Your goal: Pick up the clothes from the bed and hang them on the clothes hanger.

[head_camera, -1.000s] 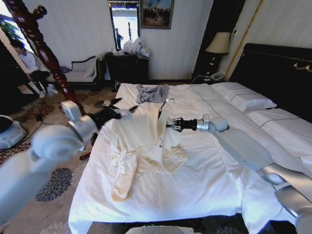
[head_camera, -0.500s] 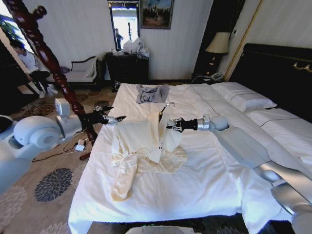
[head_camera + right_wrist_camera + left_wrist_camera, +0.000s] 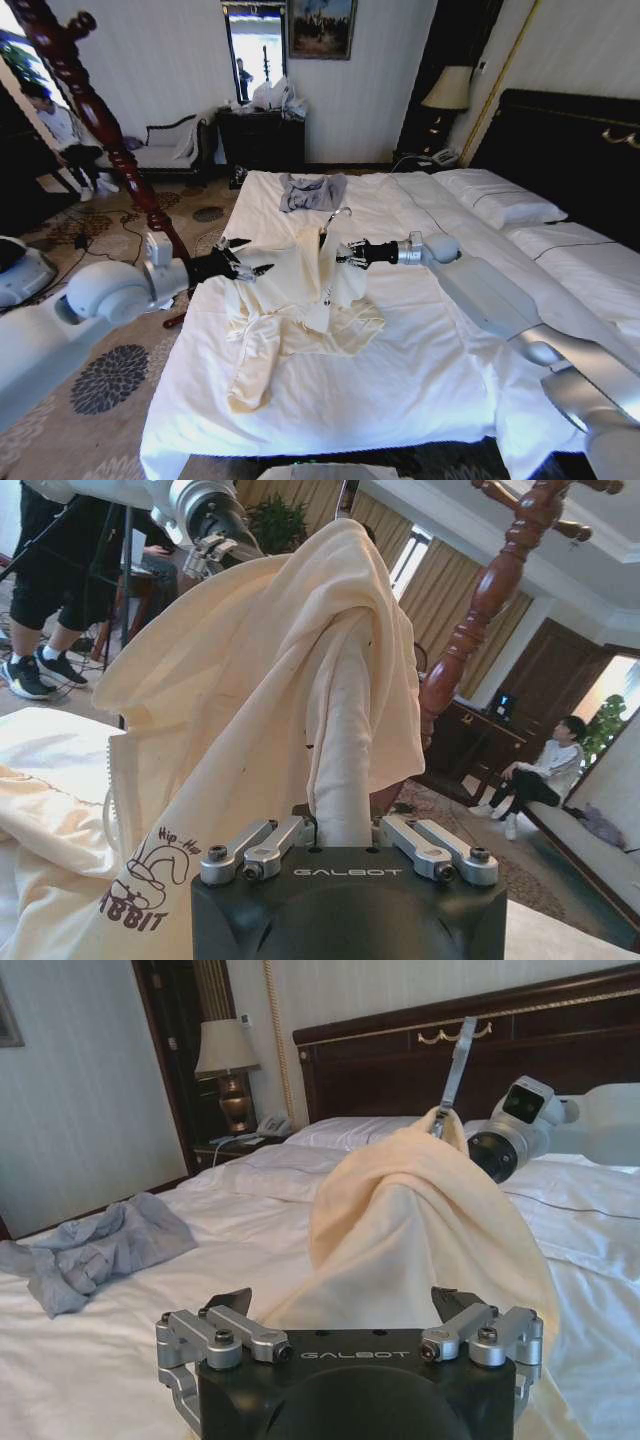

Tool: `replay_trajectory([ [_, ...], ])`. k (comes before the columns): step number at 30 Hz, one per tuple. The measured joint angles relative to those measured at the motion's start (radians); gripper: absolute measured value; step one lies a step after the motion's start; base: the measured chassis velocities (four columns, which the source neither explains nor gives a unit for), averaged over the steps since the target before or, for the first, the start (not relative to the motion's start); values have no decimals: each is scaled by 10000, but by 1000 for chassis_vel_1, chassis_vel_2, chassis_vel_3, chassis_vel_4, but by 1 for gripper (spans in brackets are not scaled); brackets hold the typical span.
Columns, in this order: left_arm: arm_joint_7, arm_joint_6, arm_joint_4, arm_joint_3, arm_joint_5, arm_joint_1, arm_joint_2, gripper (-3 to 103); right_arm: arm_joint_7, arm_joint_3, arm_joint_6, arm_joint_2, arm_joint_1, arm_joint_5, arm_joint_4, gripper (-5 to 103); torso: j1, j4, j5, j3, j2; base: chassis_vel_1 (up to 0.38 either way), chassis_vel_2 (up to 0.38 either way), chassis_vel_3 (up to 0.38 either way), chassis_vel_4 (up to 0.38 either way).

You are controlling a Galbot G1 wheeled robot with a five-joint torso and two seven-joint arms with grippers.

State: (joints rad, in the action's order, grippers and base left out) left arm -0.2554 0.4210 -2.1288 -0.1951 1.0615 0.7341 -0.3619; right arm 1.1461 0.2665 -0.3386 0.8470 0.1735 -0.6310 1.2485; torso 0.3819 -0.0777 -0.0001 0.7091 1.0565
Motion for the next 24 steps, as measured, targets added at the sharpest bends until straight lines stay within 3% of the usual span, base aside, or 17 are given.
replay_trajectory([
  [1, 4, 0, 12, 10, 20, -1, -19, 101, 4, 12, 0, 14, -9, 14, 23, 17, 0, 0, 0, 0, 0, 0, 0, 0, 0],
  [4, 11, -6, 18, 22, 247, 10, -46, 86, 5, 62, -17, 109, -82, 157, 41, 17, -1, -2, 2, 0, 0, 0, 0, 0, 0],
  [6, 7, -6, 11, 22, 277, 17, -41, 86, 5, 65, -26, 121, -93, 183, 27, 17, -2, -1, 1, 0, 0, 0, 0, 0, 0],
  [8, -36, 48, -66, 23, 465, 72, -4, 76, 2, 85, -102, 197, -172, 380, -77, 17, 0, 1, 1, 0, 0, 0, 0, 0, 0],
  [9, -36, 48, -66, 23, 465, 72, -4, 76, 2, 85, -102, 197, -172, 380, -77, 17, 0, 1, 1, 0, 0, 0, 0, 0, 0],
  [12, -79, 151, -213, 73, 561, 176, 1, 59, 6, 104, -169, 268, -299, 551, -162, 18, -1, -1, 1, 0, 0, 0, 0, 0, 0],
  [15, -97, 174, -254, 131, 525, 233, -39, 54, 9, 134, -174, 303, -355, 568, -169, 18, -1, 0, 1, 0, 0, 0, 0, 0, 0],
  [18, -87, 250, -235, 205, 416, 253, -106, 37, 9, 169, -175, 308, -406, 569, -144, 18, -1, 0, 1, 0, 0, 0, 0, 0, 0],
  [24, 17, 484, -197, 286, 103, 243, -289, 25, -62, 188, -150, 242, -424, 539, -57, 19, -1, -1, 1, 0, 0, 0, 0, 0, 0],
])
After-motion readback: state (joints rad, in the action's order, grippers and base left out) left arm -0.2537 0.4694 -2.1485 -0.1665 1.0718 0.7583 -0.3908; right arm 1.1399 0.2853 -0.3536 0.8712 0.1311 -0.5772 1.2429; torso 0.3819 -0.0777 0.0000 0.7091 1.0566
